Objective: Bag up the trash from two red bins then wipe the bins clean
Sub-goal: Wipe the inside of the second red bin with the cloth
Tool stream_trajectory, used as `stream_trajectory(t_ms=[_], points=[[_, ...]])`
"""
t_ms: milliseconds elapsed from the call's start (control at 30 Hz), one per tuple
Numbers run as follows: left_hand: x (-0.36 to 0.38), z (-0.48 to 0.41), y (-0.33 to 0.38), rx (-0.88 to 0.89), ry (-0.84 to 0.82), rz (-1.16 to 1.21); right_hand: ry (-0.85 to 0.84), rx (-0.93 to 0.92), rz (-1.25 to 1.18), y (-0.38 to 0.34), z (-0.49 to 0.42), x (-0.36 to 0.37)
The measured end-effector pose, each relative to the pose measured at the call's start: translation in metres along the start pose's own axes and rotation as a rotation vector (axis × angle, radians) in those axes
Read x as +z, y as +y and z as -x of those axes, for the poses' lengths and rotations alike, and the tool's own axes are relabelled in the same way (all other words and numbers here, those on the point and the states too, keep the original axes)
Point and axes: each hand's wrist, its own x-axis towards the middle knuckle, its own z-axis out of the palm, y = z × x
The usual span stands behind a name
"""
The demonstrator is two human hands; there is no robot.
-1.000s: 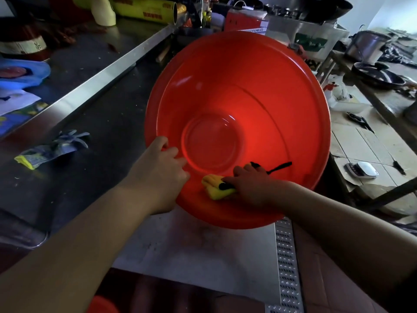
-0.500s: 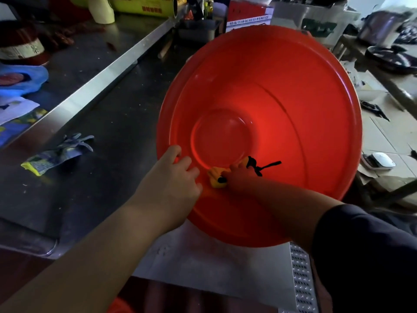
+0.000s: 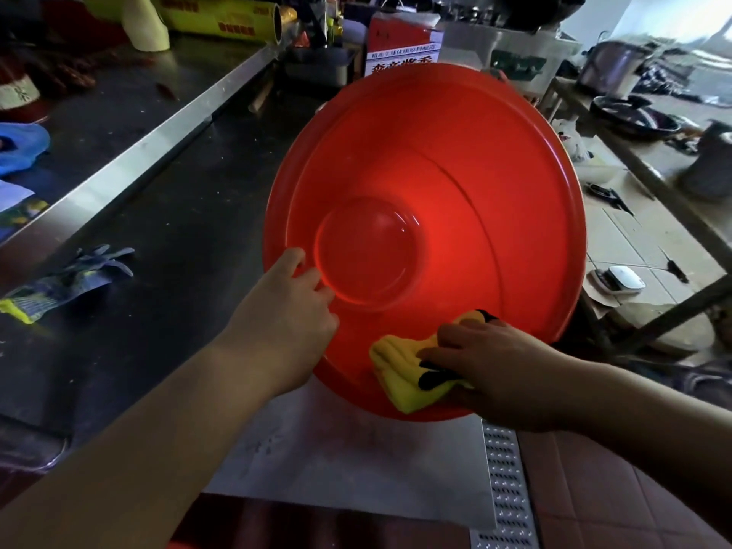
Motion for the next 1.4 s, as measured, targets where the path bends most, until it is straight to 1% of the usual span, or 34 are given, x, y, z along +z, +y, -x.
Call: stream_trajectory(t_ms=[100, 233, 367, 400, 533, 600, 667, 733, 800, 833, 900, 1000, 1067, 1133, 1233, 1300, 1400], points=[[0.001, 0.002, -0.001, 0.022, 0.006, 0.041, -0.009, 0.015, -0.022, -0.003, -0.017, 0.007], [0.004, 0.003, -0.001, 0.045, 0.143, 0.051, -0.051, 0.053, 0.028, 0.014, -0.073, 0.031], [0.002, 0.003, 0.001, 0.041, 0.253, 0.087, -0.166, 0.141, 0.077, 0.035, -0.14, 0.048], [0.005, 0.008, 0.003, 0.058, 0.239, 0.088, -0.198, 0.162, 0.077, 0.038, -0.155, 0.05], [0.017, 0.009, 0.007, 0.045, 0.32, 0.071, -0.29, 0.232, 0.043, 0.044, -0.196, 0.058], [0.015, 0.009, 0.006, 0.037, 0.299, 0.081, -0.308, 0.24, 0.053, 0.044, -0.206, 0.06], [0.012, 0.01, 0.003, 0.032, 0.227, 0.08, -0.306, 0.227, 0.064, 0.044, -0.208, 0.059], [0.01, 0.011, -0.002, 0.014, 0.137, 0.116, -0.303, 0.21, 0.084, 0.042, -0.2, 0.054], [0.013, 0.008, -0.007, -0.001, 0.145, 0.141, -0.287, 0.19, 0.115, 0.038, -0.186, 0.046], [0.01, 0.009, -0.008, -0.017, 0.116, 0.171, -0.278, 0.179, 0.12, 0.036, -0.177, 0.041], [0.001, 0.008, -0.009, -0.03, 0.051, 0.154, -0.236, 0.14, 0.126, 0.03, -0.152, 0.03], [0.012, 0.005, -0.006, -0.072, 0.064, 0.094, -0.145, 0.076, 0.119, 0.02, -0.107, 0.014], [0.009, 0.007, -0.004, -0.078, 0.159, 0.081, -0.104, 0.051, 0.093, 0.011, -0.075, 0.003], [0.013, 0.008, -0.003, -0.071, 0.107, 0.125, -0.072, 0.034, 0.072, 0.002, -0.045, -0.004], [0.01, 0.008, -0.001, -0.075, 0.076, 0.096, -0.009, 0.038, 0.017, -0.007, -0.008, -0.007], [0.01, 0.008, -0.002, -0.057, 0.108, 0.092, 0.007, 0.053, -0.003, -0.007, 0.008, 0.0], [0.008, 0.006, -0.002, -0.049, 0.13, 0.112, 0.022, 0.1, 0.045, -0.001, 0.014, 0.017]])
